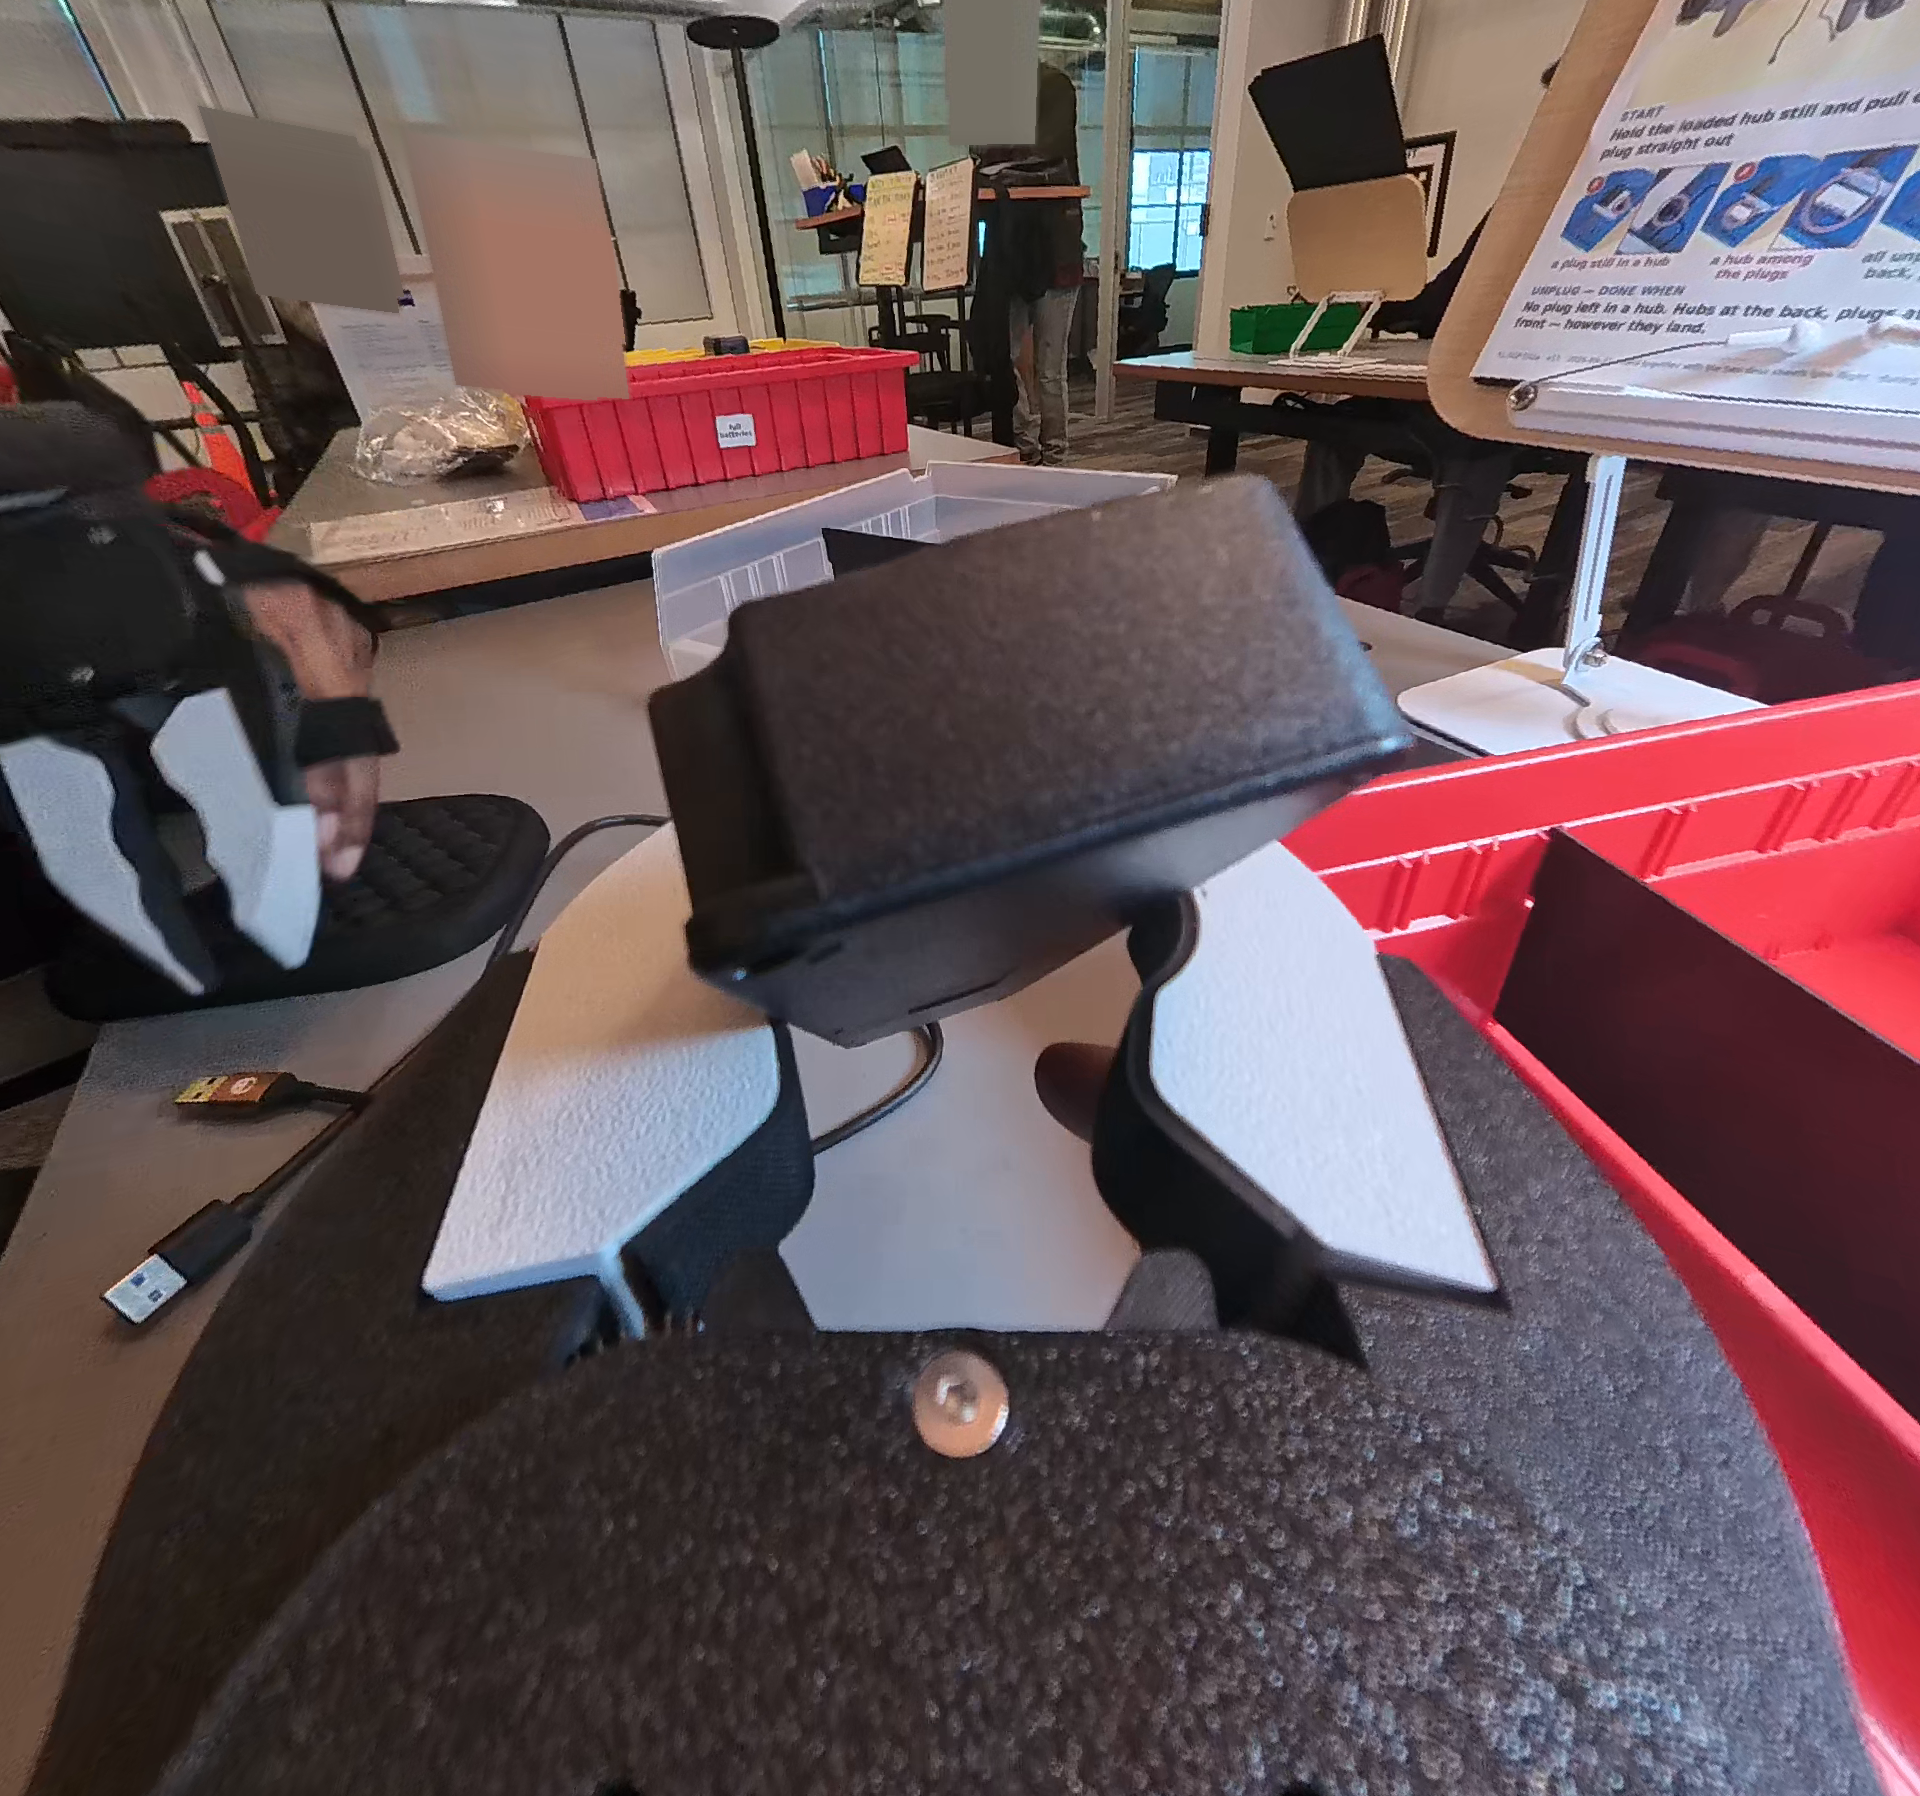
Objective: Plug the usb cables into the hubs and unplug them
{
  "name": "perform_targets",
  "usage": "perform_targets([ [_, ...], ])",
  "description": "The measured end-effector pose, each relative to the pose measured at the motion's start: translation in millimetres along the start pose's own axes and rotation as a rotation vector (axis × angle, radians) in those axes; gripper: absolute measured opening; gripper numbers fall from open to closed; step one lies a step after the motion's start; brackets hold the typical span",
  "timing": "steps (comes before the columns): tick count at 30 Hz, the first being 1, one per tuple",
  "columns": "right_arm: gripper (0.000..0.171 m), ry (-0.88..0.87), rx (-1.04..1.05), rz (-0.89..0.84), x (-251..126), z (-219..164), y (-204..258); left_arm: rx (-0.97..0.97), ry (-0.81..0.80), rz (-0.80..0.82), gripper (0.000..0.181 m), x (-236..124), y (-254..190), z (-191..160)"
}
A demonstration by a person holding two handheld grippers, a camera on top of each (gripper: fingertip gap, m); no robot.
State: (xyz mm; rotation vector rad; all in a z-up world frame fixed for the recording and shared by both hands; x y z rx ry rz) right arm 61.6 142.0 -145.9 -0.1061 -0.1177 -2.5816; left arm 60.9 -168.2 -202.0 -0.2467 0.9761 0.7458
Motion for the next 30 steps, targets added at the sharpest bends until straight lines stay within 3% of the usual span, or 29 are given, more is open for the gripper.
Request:
perform_targets([
  [12, 0.068, 0.034, 0.008, 0.002, 5.1, -9.1, 0.3, 0.756, 0.29, -0.224, 0.038, 39.2, 9.1, 14.9],
  [16, 0.068, 0.039, 0.006, 0.003, 4.6, -10.1, -0.7, 0.868, 0.323, -0.346, 0.035, 45.1, 11.0, 15.7],
  [18, 0.068, 0.04, 0.003, 0.006, 4.1, -9.9, -0.3, 0.866, 0.303, -0.385, 0.024, 46.2, 10.7, 16.4],
  [21, 0.068, 0.04, -0.009, 0.022, 3.5, -8.7, 2.1, 0.708, 0.239, -0.412, 0.016, 49.3, 12.0, 19.0],
  [25, 0.068, 0.028, -0.015, 0.04, 2.4, -5.3, 5.7, 0.142, -0.004, -0.372, 0.014, 44.9, 29.7, 31.3],
  [28, 0.068, 0.008, -0.018, 0.046, 0.4, -0.6, 6.2, -0.175, -0.258, -0.278, 0.013, 12.3, 55.3, 45.2],
  [30, 0.068, 0.0, -0.021, 0.047, -1.3, 1.2, 4.7, -0.286, -0.37, -0.191, 0.013, -19.4, 68.2, 49.6],
])
Point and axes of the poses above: each gripper's, where its closed fingertips meet, x out along the fingers, z out of its top, y = z × x across the jaws, the point moved 7 cm from there along -x, back along the fingers, and after that the axes turned 7 degrees about -y, right-handed, at the moved point
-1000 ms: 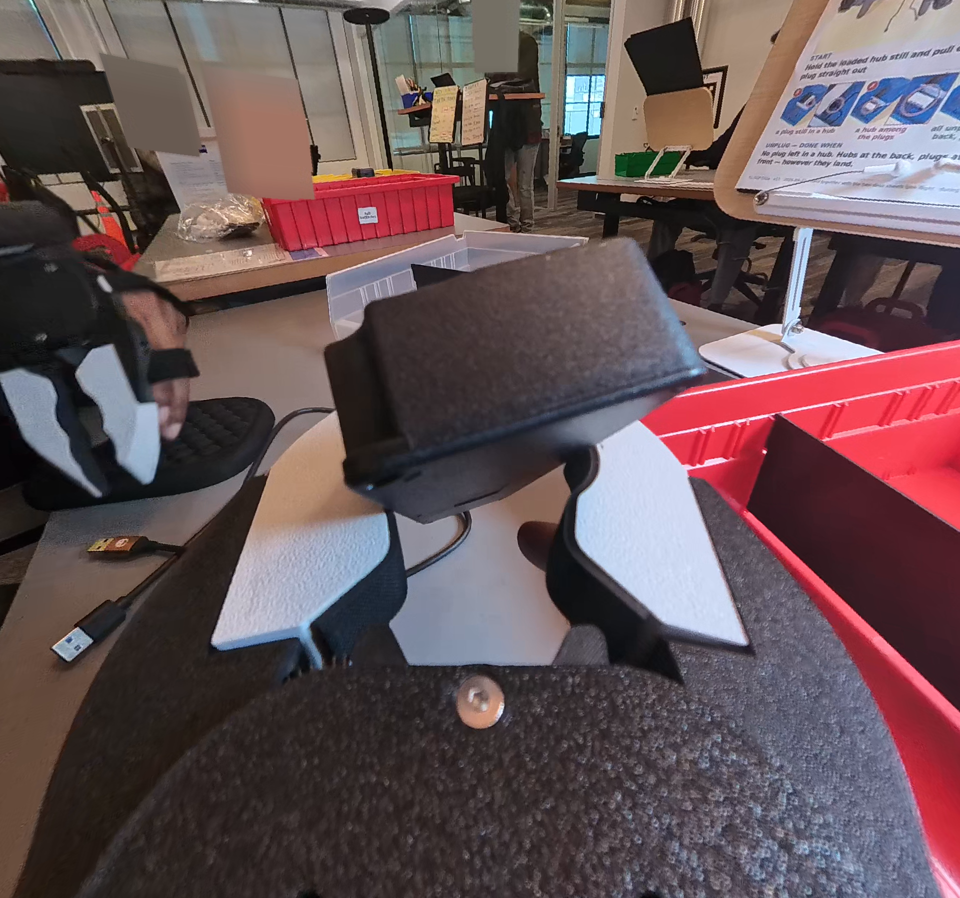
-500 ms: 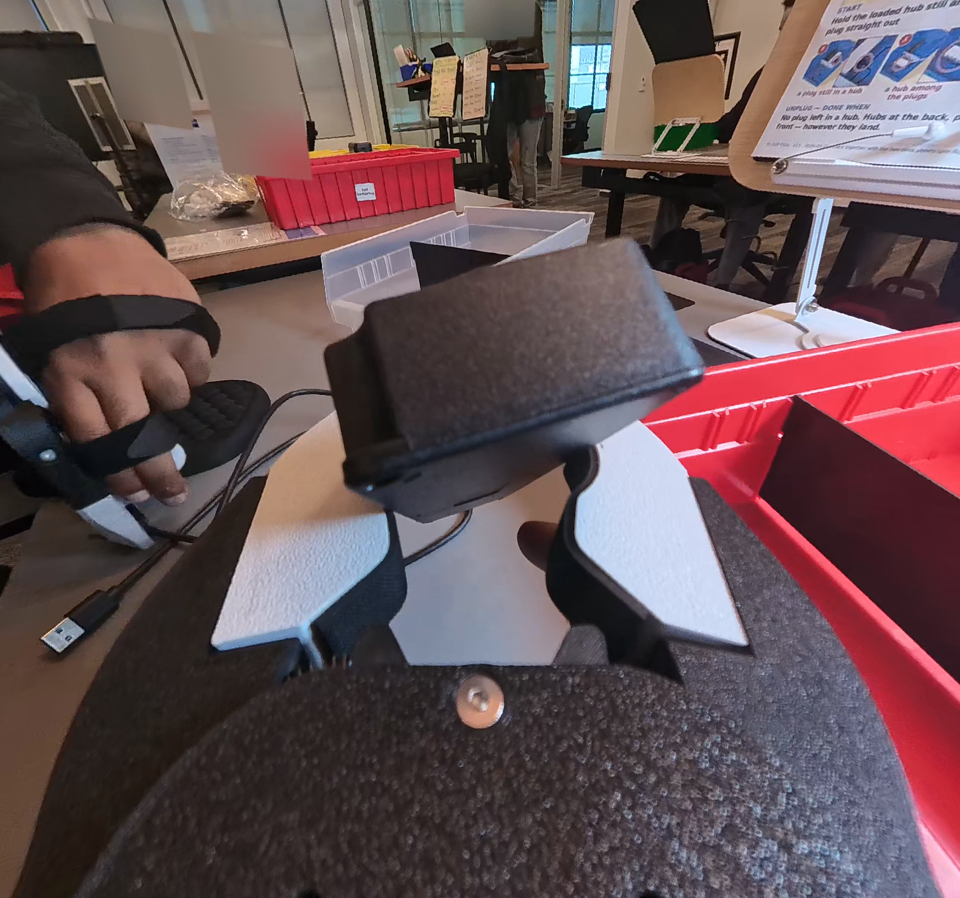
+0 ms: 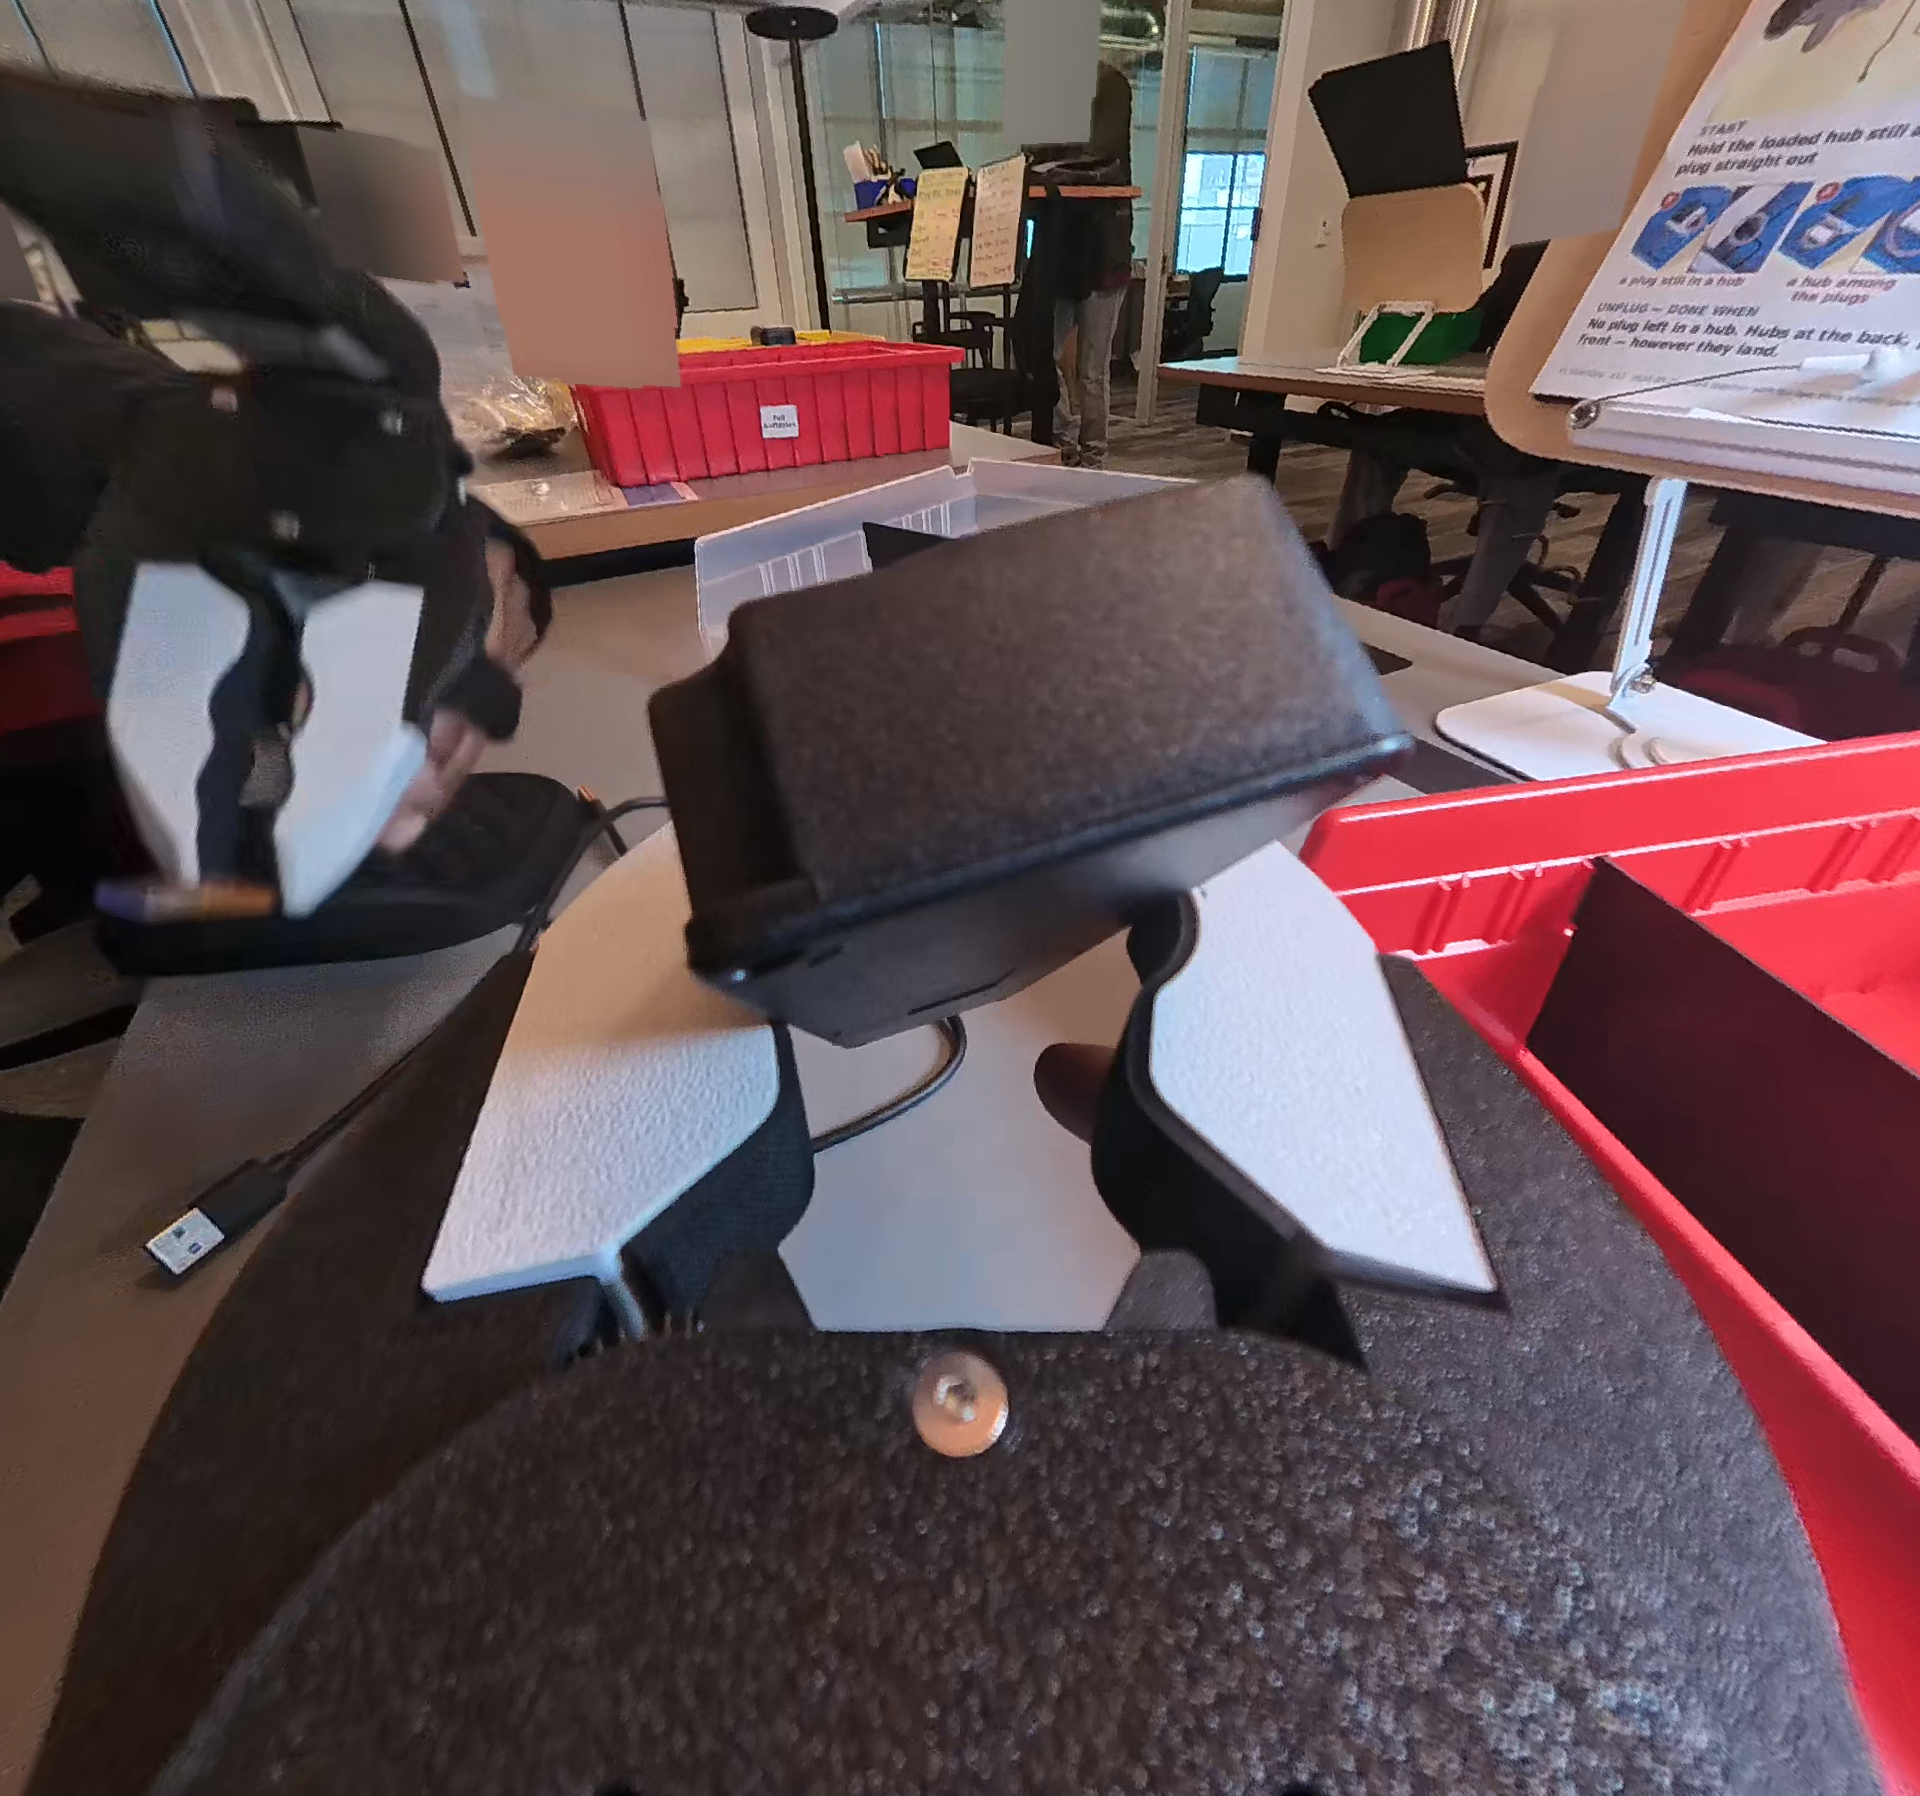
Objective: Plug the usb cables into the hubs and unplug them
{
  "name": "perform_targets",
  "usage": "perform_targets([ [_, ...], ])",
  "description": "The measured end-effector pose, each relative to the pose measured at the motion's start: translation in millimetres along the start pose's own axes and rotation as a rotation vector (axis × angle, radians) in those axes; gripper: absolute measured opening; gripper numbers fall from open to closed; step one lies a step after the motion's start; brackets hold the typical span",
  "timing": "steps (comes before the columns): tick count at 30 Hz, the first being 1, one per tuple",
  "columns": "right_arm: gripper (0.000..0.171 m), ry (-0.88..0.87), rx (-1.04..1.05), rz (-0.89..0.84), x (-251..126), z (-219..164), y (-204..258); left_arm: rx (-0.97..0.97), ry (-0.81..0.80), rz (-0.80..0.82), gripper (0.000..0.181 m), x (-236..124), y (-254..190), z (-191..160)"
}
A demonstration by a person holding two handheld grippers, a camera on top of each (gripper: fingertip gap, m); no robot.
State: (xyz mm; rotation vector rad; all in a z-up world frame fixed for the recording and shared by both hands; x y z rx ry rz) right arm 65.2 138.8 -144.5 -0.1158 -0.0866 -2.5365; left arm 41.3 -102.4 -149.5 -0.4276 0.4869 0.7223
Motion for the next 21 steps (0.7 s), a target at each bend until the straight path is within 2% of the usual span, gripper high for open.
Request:
perform_targets([
  [6, 0.068, -0.017, -0.013, -0.03, -5.5, 5.7, -6.3, -0.011, -0.129, 0.29, 0.013, -86.4, -15.4, 27.2],
  [9, 0.068, -0.035, -0.024, -0.038, -8.4, 11.5, -6.8, -0.006, -0.095, 0.451, 0.013, -120.5, -25.9, 34.7],
  [13, 0.068, -0.019, -0.072, 0.002, -9.9, 15.0, -2.4, -0.106, 0.024, 0.661, 0.013, -155.1, -30.6, 44.5],
  [16, 0.068, 0.009, -0.088, 0.123, -6.9, 10.8, 10.8, -0.154, 0.072, 0.652, 0.013, -140.2, -23.7, 42.7],
  [21, 0.068, 0.065, -0.131, 0.313, -0.8, -1.6, 36.0, -0.186, 0.067, 0.514, 0.013, -69.4, 13.8, 24.0],
])
Point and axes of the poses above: each gripper's, where its closed fingertips meet, x out along the fingers, z out of its top, y = z × x across the jaws, the point moved 7 cm from there along -x, back along the fingers, and after that the axes turned 7 degrees about -y, right-handed, at the moved point
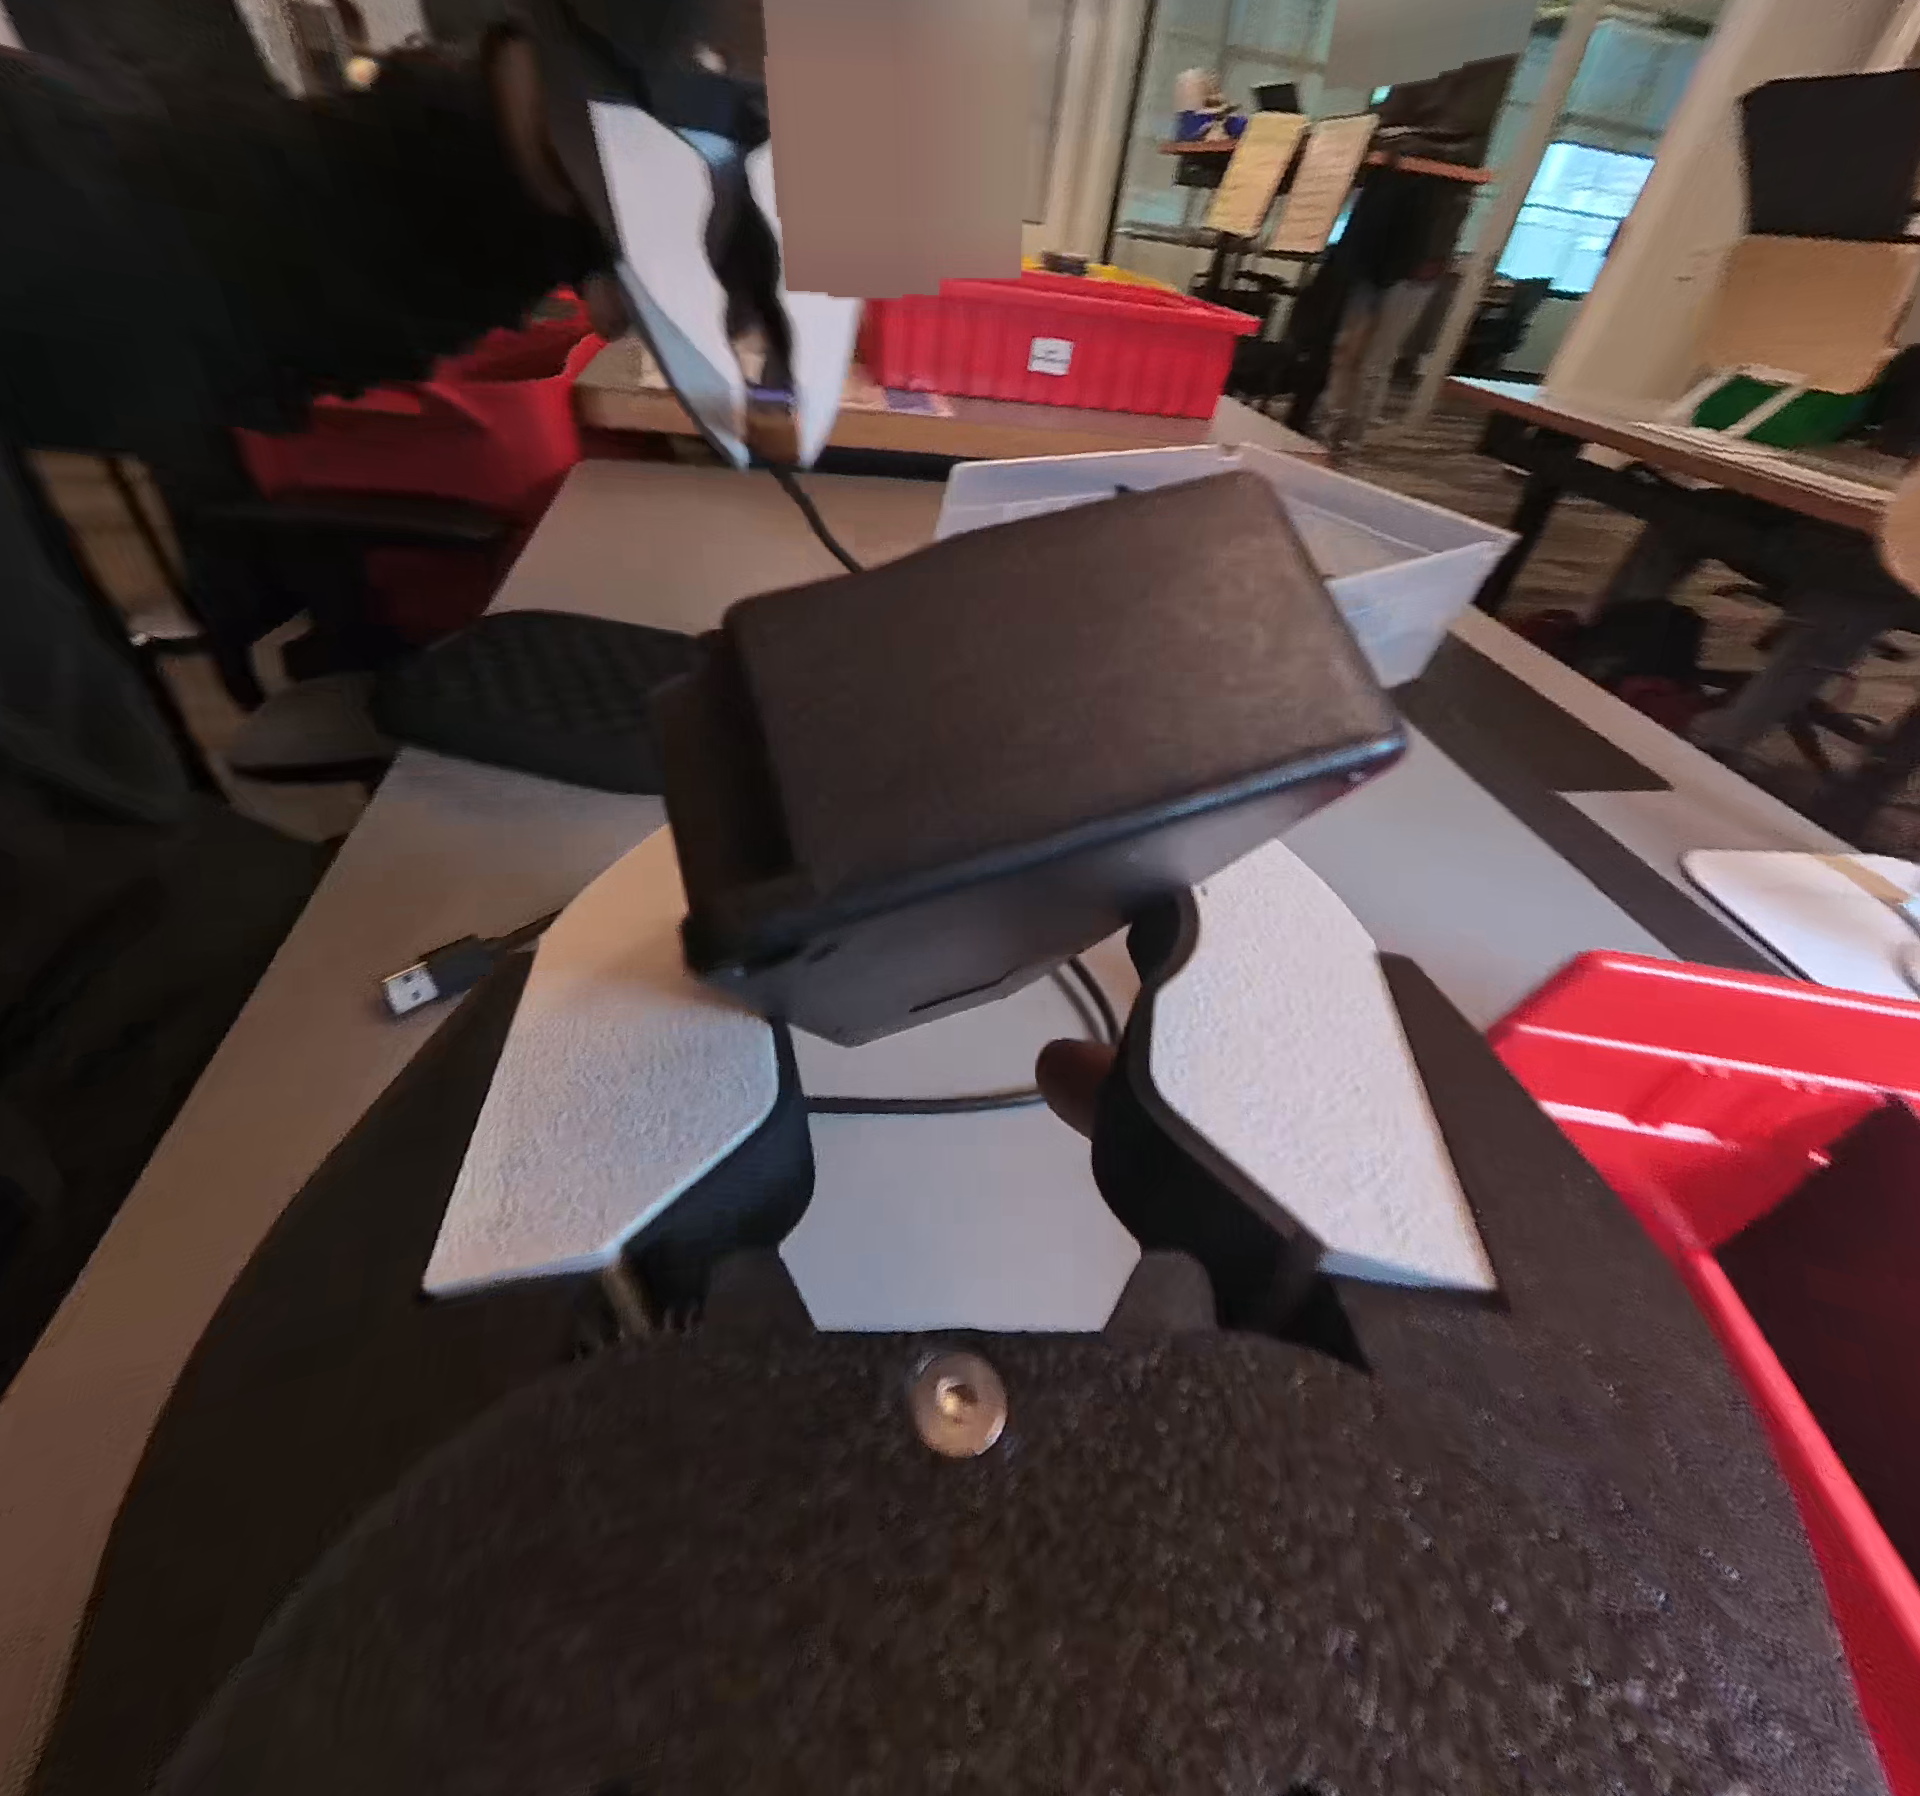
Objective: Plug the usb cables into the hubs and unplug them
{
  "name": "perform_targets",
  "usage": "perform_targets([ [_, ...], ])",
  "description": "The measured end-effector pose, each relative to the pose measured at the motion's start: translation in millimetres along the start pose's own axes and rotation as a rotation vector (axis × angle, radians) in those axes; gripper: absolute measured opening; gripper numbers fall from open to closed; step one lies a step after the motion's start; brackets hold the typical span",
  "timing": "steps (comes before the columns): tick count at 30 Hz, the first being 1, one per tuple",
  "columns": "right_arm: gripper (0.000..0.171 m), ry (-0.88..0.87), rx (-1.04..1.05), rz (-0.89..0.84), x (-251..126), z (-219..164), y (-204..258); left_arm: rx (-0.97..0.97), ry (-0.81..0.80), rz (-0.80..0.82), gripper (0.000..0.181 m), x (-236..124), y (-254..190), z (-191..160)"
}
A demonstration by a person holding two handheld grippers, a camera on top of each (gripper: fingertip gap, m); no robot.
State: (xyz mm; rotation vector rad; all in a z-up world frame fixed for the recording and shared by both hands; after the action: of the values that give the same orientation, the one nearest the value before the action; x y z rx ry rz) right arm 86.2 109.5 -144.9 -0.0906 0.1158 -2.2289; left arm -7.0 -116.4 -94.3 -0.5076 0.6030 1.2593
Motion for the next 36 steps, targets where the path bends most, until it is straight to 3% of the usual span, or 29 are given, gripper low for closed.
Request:
perform_targets([
  [9, 0.068, 0.076, 0.016, 0.067, 12.1, -18.4, 7.4, 0.057, -0.03, -0.088, 0.013, 85.7, -1.7, 29.0],
  [19, 0.068, 0.058, 0.057, 0.085, 12.0, -20.5, 7.3, 0.0, -0.171, -0.182, 0.013, 110.9, -4.0, 41.8],
  [24, 0.068, 0.052, 0.074, 0.066, 10.4, -21.7, 2.7, 0.011, -0.349, -0.238, 0.013, 76.8, -0.6, 60.7],
  [28, 0.068, 0.046, 0.079, 0.032, 7.5, -20.8, -2.2, 0.066, -0.623, -0.218, 0.013, 21.5, 3.7, 95.6],
  [32, 0.068, 0.029, 0.068, -0.039, -0.2, -15.5, -10.5, 0.13, -0.878, 0.005, 0.013, -39.5, 18.5, 105.6],
  [36, 0.068, 0.009, 0.06, -0.122, -13.2, -9.2, -21.9, 0.251, -0.795, 0.246, 0.0, -46.4, 17.7, 60.7],
])
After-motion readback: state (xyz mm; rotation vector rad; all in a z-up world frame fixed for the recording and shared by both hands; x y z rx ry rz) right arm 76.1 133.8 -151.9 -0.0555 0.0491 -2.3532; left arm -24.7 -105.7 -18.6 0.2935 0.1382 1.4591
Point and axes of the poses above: each gripper's, where its closed fingertips meet, x out along the fingers, z out of its top, y = z × x across the jaws, the point moved 7 cm from there along -x, back along the fingers, and after that the axes turned 7 degrees about -y, right-handed, at the moved point
